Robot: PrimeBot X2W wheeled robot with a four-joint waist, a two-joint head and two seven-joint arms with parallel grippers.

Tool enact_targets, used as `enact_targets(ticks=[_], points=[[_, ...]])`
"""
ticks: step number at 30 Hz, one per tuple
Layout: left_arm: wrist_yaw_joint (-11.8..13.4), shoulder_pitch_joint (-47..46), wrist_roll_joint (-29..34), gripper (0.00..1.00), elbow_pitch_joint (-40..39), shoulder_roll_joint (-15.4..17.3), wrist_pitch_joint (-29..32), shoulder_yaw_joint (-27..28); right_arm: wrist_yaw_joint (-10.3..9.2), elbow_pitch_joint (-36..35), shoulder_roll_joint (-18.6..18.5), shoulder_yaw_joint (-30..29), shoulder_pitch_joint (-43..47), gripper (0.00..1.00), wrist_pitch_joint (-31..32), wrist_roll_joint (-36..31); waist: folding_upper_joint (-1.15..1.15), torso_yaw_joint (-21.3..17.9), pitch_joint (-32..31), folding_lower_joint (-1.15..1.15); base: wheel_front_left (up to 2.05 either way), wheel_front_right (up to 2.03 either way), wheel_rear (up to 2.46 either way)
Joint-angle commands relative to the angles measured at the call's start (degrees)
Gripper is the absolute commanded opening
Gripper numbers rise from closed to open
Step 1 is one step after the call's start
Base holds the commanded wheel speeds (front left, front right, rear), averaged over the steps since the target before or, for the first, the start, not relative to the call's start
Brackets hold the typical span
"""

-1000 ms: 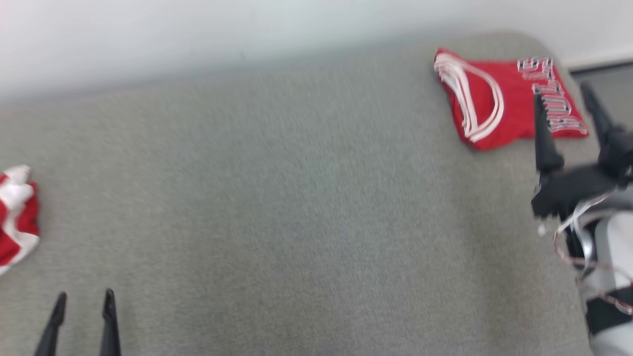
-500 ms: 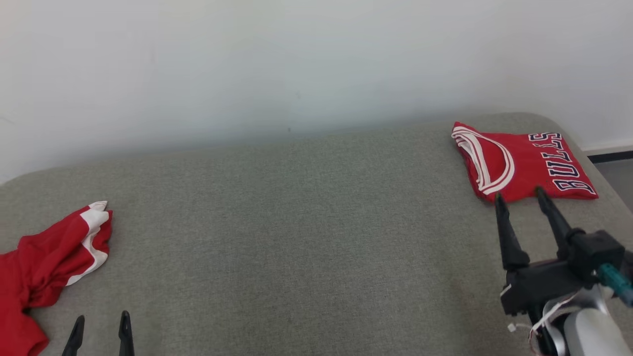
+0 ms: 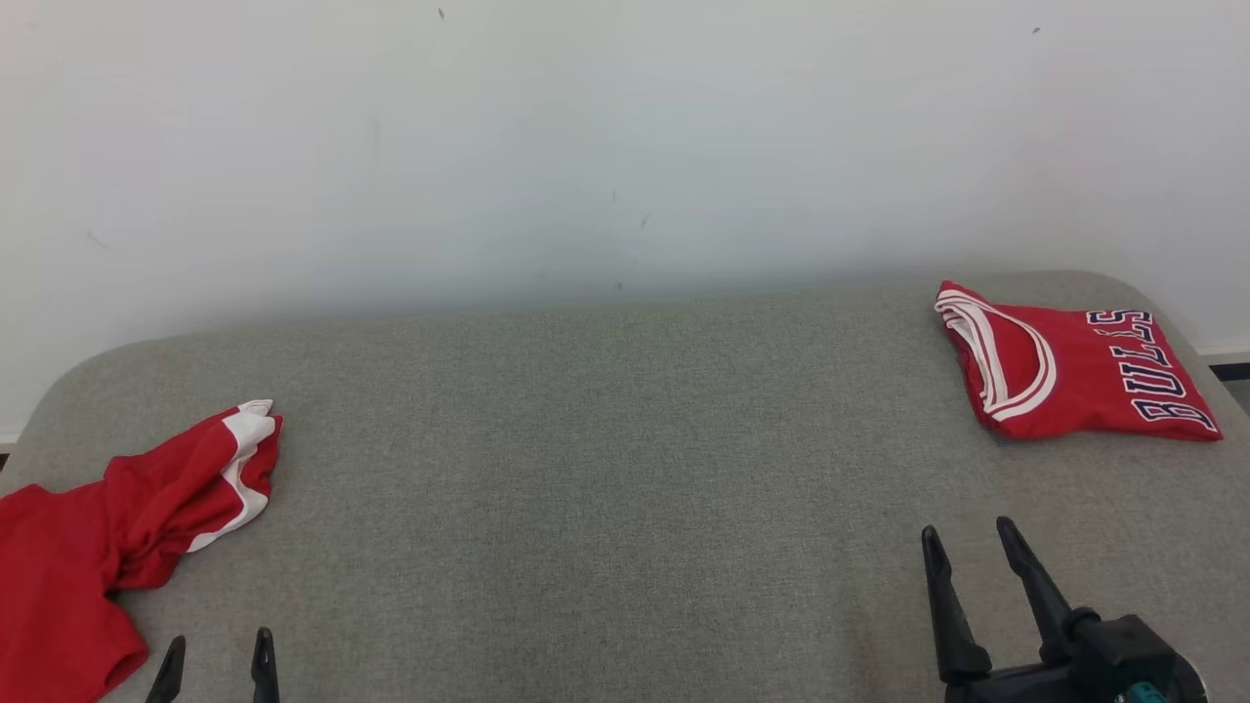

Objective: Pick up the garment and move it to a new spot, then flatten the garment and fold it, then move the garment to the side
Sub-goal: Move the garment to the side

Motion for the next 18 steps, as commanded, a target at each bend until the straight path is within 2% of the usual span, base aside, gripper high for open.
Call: enact_targets(ticks=[1, 10, 18], points=[[0.13, -0.12, 0.65, 1.00, 0.11, -0.26, -0.17, 0.13, -0.12, 0.14, 0.57, 0.19, 0.53, 1.00, -0.40, -0.05, 0.01, -0.02, -0.12, 0.01, 0.00, 0.00, 0.00], [0.20, 0.21, 1.50, 1.00, 1.56, -0.69, -0.17, -0.40, -0.12, 2.42, 2.51, 1.22, 2.40, 1.00, -1.89, 0.60, 0.01, -0.41, -0.75, 0.01, 0.00, 0.00, 0.00], [0.18, -0.82, 1.85, 1.00, 3.78, 0.27, -0.17, -0.40, -0.12, 3.92, 3.38, 1.37, 2.89, 1.00, -2.72, -0.72, 0.01, -0.60, -1.14, 0.01, 0.00, 0.00, 0.00]])
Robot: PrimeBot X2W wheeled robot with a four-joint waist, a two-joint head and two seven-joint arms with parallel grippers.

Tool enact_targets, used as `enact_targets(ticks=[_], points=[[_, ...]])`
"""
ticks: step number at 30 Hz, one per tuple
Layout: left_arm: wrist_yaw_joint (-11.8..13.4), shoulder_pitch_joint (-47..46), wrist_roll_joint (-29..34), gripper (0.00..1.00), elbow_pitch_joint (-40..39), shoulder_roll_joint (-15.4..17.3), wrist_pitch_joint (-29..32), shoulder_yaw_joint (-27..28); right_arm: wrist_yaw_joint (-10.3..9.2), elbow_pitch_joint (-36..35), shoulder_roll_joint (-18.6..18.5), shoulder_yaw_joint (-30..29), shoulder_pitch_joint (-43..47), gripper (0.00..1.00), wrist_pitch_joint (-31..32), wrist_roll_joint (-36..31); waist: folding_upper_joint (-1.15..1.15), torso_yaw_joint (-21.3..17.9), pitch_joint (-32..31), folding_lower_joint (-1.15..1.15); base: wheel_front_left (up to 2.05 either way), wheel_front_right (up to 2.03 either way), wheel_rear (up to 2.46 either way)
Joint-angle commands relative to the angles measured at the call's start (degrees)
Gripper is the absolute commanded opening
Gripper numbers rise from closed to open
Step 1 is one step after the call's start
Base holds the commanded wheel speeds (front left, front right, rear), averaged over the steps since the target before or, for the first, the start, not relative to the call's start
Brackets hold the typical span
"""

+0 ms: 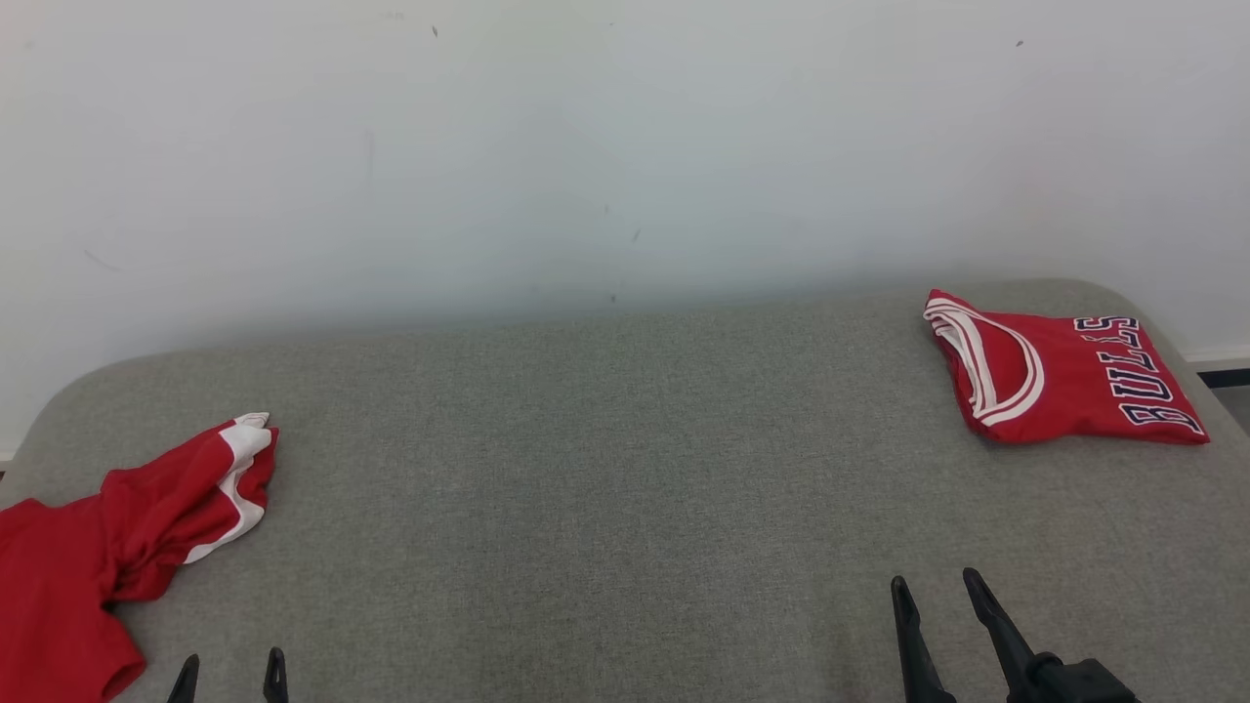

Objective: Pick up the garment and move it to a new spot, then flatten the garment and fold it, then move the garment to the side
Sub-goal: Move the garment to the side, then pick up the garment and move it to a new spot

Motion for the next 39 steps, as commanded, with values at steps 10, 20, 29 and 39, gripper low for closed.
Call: enact_targets(ticks=[10, 20, 29, 39], points=[[0.16, -0.75, 0.80, 1.00, 1.84, 0.51, -0.17, -0.37, -0.12, 1.06, 0.77, -0.29, 0.63, 1.00, -0.88, -1.20, 0.00, -0.11, -0.42, 0.00, 0.00, 0.00, 0.00], [0.38, -1.20, 1.54, 1.00, 2.92, 0.93, -0.17, -0.54, -0.12, 1.25, 0.93, -0.66, 0.71, 1.00, -1.08, -1.65, 0.00, 0.15, -0.78, 0.00, 0.00, 0.00, 0.00], [0.77, -1.67, 1.47, 1.00, 2.70, 0.94, -0.17, -0.70, -0.12, 0.81, 0.74, -0.71, 0.81, 1.00, -0.69, -2.00, 0.00, 0.46, -0.96, 0.00, 0.00, 0.00, 0.00], [0.78, -1.59, 1.19, 1.00, 2.80, 0.93, -0.17, -1.15, -0.12, 0.84, 0.58, -1.37, 1.43, 1.00, -0.59, -1.67, 0.00, 1.80, -0.93, 0.00, 0.00, 0.00, 0.00]])
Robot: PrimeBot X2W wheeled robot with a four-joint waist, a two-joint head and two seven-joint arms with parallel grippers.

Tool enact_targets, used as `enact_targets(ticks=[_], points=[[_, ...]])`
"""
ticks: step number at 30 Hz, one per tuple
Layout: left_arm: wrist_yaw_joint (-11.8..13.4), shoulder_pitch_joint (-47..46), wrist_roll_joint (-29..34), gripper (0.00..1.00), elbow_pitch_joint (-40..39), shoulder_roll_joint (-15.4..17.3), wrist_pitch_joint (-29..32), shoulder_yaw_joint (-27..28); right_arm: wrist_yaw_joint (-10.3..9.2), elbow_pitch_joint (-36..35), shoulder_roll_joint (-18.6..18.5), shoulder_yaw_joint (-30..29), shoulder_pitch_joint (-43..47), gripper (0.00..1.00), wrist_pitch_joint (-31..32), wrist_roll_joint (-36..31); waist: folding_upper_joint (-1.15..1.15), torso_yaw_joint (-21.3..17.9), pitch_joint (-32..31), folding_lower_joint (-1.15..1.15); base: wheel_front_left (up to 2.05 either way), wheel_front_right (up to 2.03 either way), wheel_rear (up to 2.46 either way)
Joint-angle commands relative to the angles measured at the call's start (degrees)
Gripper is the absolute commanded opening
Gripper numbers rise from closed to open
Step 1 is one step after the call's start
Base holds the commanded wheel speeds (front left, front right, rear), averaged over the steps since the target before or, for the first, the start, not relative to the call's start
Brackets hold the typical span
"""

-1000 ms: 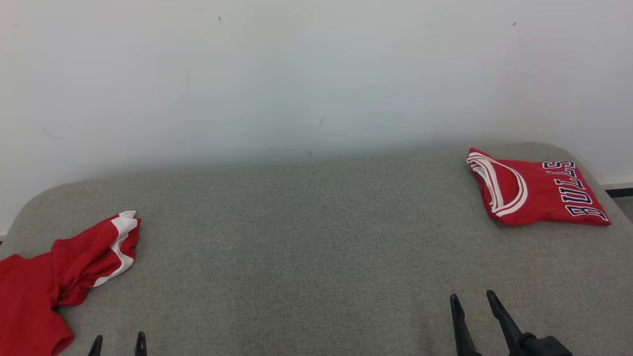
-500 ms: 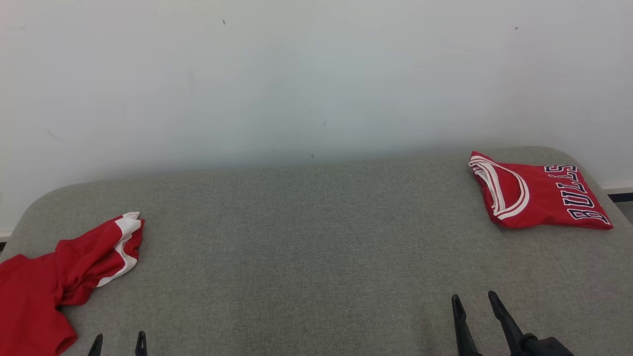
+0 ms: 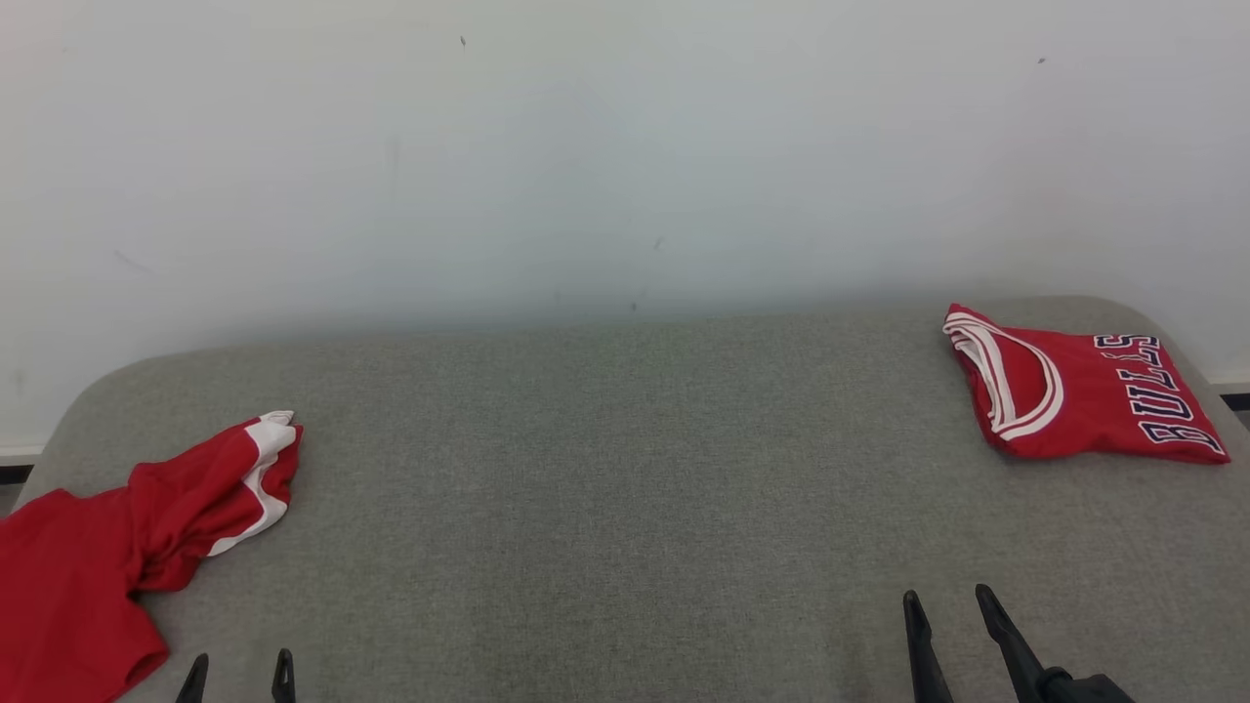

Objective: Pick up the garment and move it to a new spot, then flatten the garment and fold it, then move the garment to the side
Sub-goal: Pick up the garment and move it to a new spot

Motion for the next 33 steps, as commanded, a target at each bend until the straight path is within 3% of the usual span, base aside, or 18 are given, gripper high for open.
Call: enact_targets(ticks=[1, 8, 26, 33], points=[[0.24, -0.29, 0.02, 1.00, 0.02, 0.19, -0.17, -0.01, -0.12, 0.05, 0.09, -0.02, 0.60, 1.00, -0.09, -0.06, 0.00, 0.78, -0.01, 0.00, 0.00, 0.00, 0.00], [0.41, -0.51, -0.03, 1.00, 0.23, 1.20, -0.17, -0.12, -0.12, 0.48, 0.67, -0.14, 1.32, 1.00, -0.27, 0.82, 0.00, 5.29, 0.30, 0.00, 0.00, 0.00, 0.00], [1.16, -1.38, -1.89, 1.00, 0.19, 4.18, 0.67, 0.61, -0.12, 1.67, 1.24, -0.82, 0.56, 1.00, -0.56, 2.93, 0.00, 22.57, 1.81, 0.00, 0.00, 0.00, 0.00], [1.85, -1.04, -2.47, 1.00, -0.18, 4.64, 1.10, 0.64, -0.12, 1.33, 1.24, -0.61, 0.42, 1.00, -0.57, 3.65, 0.00, 27.49, 1.74, 0.00, 0.00, 0.00, 0.00]])
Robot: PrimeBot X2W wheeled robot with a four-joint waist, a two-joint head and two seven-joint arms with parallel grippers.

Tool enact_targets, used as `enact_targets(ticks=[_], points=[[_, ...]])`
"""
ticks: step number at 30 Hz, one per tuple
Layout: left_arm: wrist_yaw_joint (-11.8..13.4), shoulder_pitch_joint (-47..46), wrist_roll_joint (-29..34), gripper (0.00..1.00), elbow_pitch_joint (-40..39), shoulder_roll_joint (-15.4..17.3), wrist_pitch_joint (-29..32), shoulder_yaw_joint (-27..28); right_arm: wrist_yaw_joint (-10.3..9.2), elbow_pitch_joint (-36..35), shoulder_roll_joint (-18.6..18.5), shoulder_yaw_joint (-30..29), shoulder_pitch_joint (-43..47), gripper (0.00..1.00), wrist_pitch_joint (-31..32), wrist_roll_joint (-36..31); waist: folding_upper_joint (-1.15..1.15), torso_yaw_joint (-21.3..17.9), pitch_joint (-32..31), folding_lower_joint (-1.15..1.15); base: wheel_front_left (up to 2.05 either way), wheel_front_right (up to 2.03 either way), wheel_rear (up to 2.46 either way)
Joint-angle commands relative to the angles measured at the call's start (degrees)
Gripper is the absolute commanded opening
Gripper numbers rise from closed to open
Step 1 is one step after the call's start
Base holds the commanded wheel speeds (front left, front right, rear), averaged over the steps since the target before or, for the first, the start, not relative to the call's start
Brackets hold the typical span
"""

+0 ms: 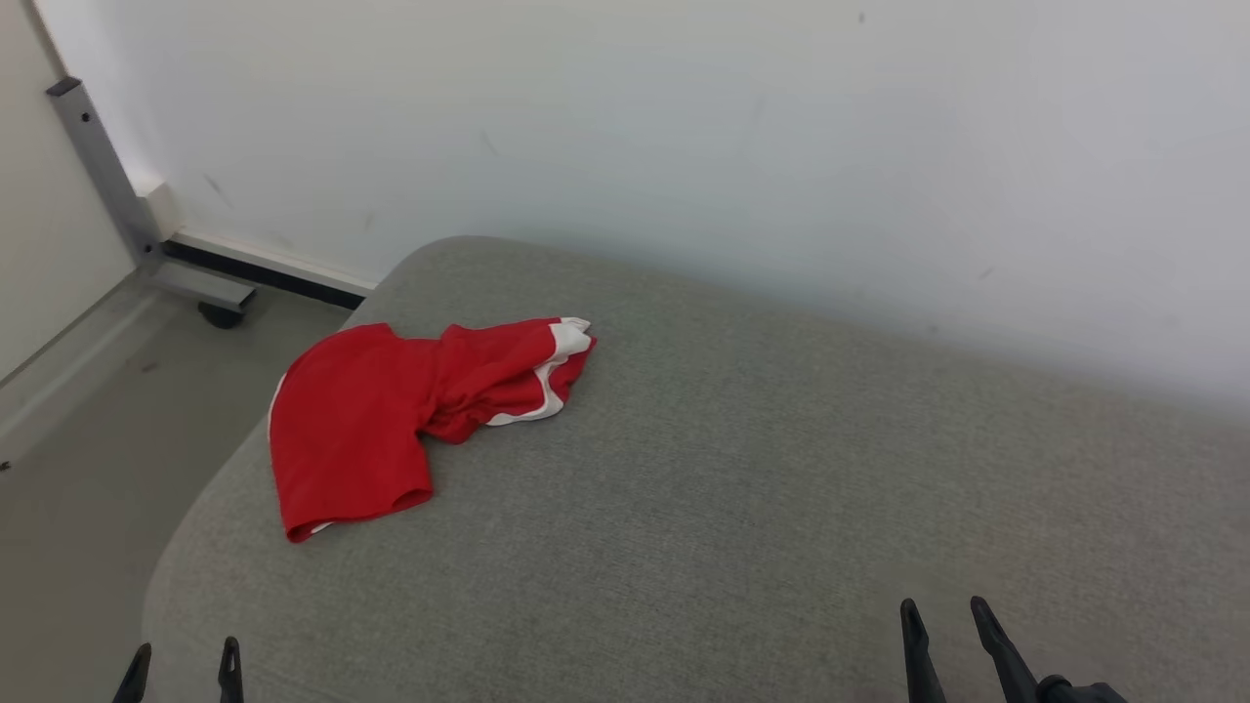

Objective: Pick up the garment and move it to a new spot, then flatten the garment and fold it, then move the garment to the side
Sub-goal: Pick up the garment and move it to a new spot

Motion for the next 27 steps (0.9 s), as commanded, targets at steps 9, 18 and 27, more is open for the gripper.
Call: enact_targets(ticks=[9, 18, 27], points=[[1.75, 1.13, -1.87, 1.00, -0.96, 0.54, -0.19, 1.84, -0.12, 0.54, 0.21, 1.43, -2.24, 1.00, -0.23, -0.50, 0.00, 5.51, 1.18, 0.00, 0.00, 0.00, 0.00], [2.21, 1.34, -2.87, 1.00, -1.76, 1.24, 0.39, 2.51, -0.12, 1.04, 0.20, 1.80, -3.18, 1.00, -0.23, -0.53, 0.00, 5.51, 1.24, 0.00, 0.00, 0.00, 0.00], [-0.52, -9.08, -3.69, 1.00, 0.21, 5.91, 3.88, -0.49, -0.12, -0.63, 0.17, -0.67, -1.47, 1.00, -0.14, -1.48, 0.00, 2.41, 2.10, 0.00, 0.00, 0.00, 0.00]])
